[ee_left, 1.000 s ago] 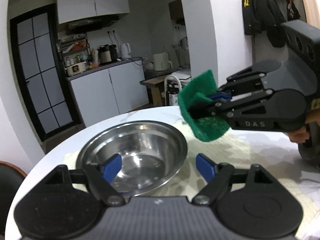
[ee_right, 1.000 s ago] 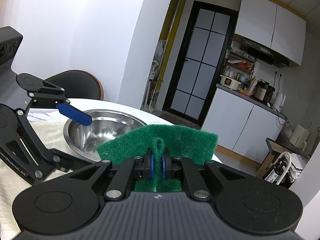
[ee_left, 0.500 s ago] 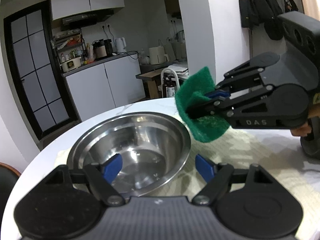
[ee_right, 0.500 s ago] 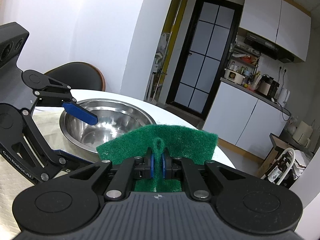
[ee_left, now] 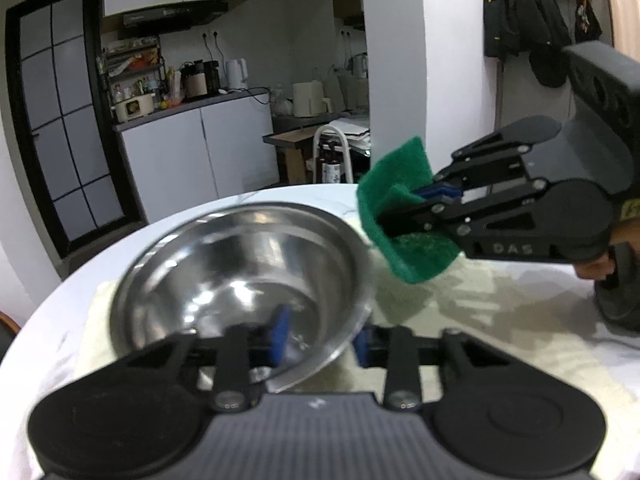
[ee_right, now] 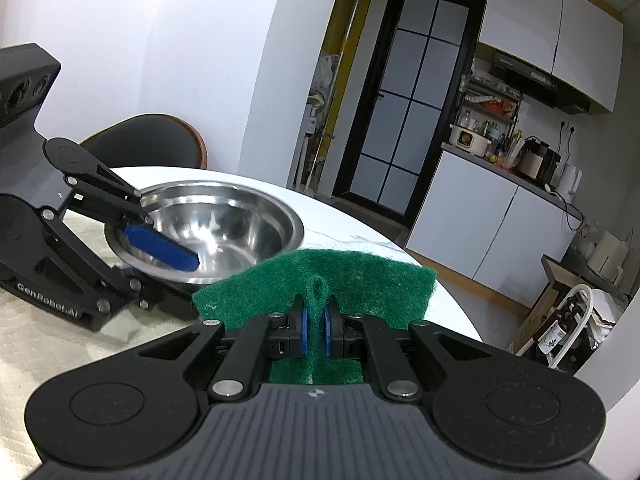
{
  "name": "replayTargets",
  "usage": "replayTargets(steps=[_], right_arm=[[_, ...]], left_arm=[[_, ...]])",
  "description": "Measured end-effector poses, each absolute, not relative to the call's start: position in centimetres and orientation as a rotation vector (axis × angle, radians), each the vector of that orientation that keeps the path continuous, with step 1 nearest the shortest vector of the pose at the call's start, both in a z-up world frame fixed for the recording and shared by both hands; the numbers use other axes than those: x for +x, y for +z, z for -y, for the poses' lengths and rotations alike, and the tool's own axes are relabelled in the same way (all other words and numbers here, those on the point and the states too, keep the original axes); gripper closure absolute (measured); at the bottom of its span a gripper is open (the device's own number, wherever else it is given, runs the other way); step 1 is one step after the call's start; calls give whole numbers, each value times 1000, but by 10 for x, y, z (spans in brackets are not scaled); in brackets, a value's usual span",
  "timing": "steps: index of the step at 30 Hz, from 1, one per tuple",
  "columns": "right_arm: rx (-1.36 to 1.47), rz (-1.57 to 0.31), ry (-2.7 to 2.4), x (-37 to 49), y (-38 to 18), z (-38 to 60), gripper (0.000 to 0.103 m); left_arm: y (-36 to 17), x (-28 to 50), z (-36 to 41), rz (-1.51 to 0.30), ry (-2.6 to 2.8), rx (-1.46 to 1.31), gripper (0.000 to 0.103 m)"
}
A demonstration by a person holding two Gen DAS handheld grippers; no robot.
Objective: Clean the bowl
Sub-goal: 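Close the left gripper on the bowl rim again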
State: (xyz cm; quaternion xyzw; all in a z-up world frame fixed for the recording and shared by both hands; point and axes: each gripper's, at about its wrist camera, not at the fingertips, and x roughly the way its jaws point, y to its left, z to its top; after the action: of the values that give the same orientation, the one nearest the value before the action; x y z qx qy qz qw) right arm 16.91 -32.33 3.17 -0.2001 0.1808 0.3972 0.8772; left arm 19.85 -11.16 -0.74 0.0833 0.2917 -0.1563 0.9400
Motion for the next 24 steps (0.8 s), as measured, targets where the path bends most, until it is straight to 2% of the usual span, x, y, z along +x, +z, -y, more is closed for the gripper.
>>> replayTargets(steps=[14,24], right_arm=[[-376,-417,872,166,29,318,95],[-400,-429,868,163,29,312,95]], left_arm=[[9,192,105,-574,-376,33,88],[-7,193,123,-602,-371,122,83]])
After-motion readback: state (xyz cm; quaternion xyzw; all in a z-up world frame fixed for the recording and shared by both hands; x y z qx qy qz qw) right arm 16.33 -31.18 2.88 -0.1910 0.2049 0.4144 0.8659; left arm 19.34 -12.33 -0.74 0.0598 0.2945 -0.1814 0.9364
